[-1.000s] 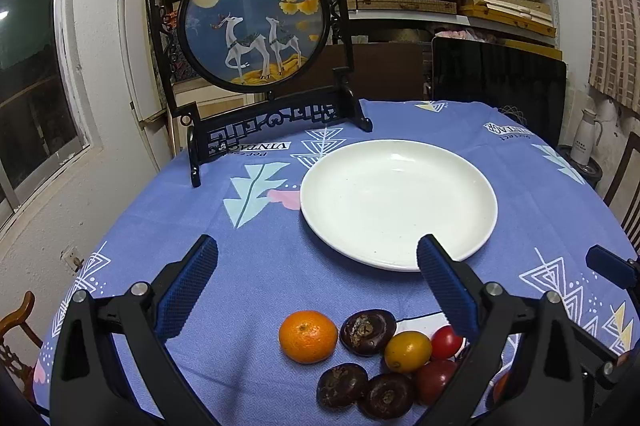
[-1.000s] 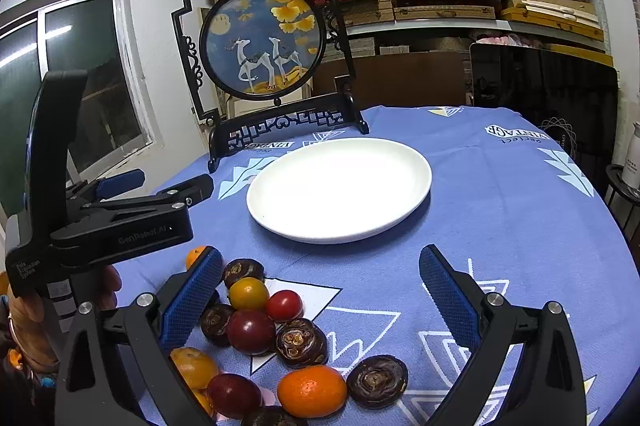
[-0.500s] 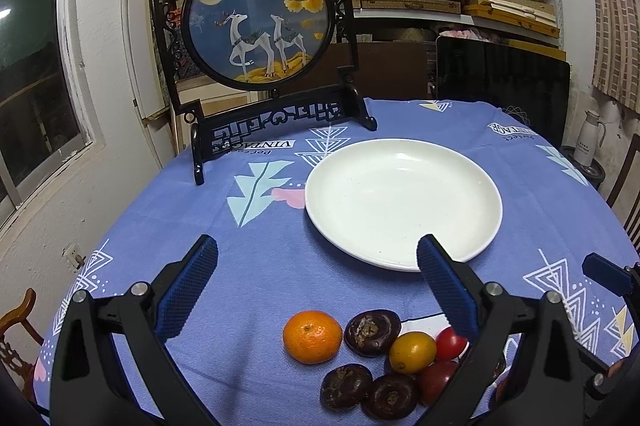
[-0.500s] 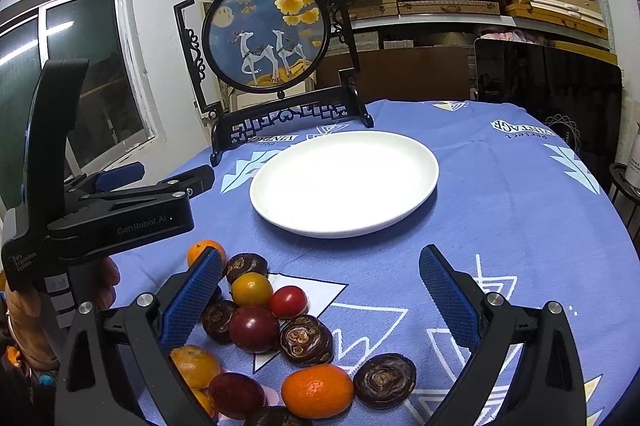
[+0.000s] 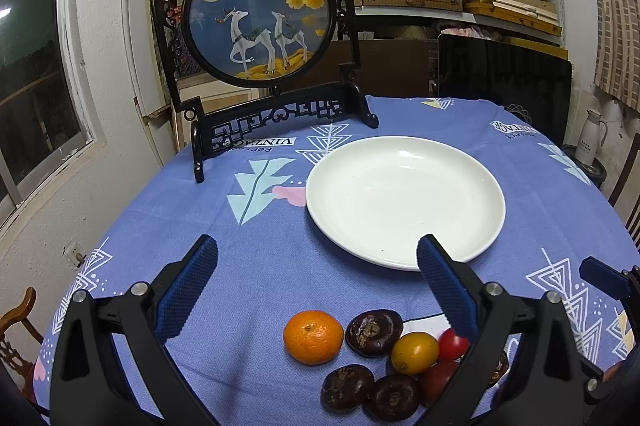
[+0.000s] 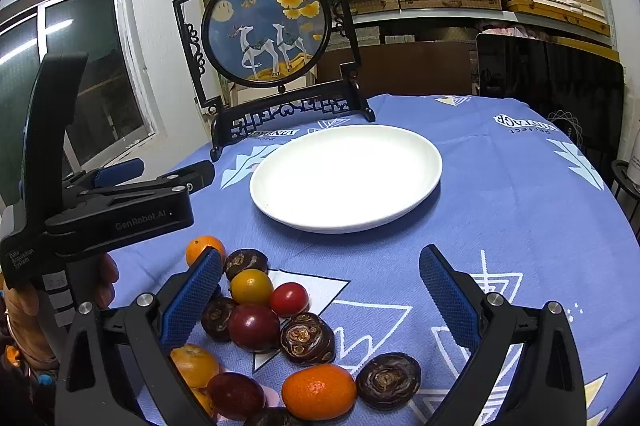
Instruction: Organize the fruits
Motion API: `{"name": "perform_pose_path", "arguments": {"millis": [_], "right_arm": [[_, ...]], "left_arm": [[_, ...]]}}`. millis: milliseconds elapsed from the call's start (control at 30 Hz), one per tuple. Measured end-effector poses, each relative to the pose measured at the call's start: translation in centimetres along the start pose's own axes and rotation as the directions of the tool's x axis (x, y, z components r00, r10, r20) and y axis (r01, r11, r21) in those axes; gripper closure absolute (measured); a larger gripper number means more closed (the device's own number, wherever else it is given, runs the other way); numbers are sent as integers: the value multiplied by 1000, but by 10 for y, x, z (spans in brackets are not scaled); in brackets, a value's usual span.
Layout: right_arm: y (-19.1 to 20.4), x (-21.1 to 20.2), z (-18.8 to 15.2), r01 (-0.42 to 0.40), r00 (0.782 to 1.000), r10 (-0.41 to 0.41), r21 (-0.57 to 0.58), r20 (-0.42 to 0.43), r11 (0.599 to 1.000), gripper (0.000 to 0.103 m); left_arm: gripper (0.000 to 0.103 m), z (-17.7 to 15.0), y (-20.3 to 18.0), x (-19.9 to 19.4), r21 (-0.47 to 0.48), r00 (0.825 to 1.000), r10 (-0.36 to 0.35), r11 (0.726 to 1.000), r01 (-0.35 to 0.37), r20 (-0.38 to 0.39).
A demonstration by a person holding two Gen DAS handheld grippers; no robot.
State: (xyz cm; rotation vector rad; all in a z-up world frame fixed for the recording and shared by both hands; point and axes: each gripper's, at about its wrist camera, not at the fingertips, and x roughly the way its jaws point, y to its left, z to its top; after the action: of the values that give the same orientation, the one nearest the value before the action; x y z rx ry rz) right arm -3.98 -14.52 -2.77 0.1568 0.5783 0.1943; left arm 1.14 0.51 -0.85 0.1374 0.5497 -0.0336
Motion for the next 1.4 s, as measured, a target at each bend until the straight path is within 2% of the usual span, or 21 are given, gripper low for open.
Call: {"name": "perform_pose_path", "arguments": {"millis": [833, 1400], "right_arm": [[-2, -5, -1, 1, 1000, -1, 4, 9, 1000, 4], [8, -31, -4, -11, 999, 12, -17, 38, 1000, 4]], "left_arm": [[5, -4, -1, 1, 1, 1000, 1, 1000, -1, -6], [5, -6, -3, -31, 17, 1000, 7, 1000, -7, 28]]}}
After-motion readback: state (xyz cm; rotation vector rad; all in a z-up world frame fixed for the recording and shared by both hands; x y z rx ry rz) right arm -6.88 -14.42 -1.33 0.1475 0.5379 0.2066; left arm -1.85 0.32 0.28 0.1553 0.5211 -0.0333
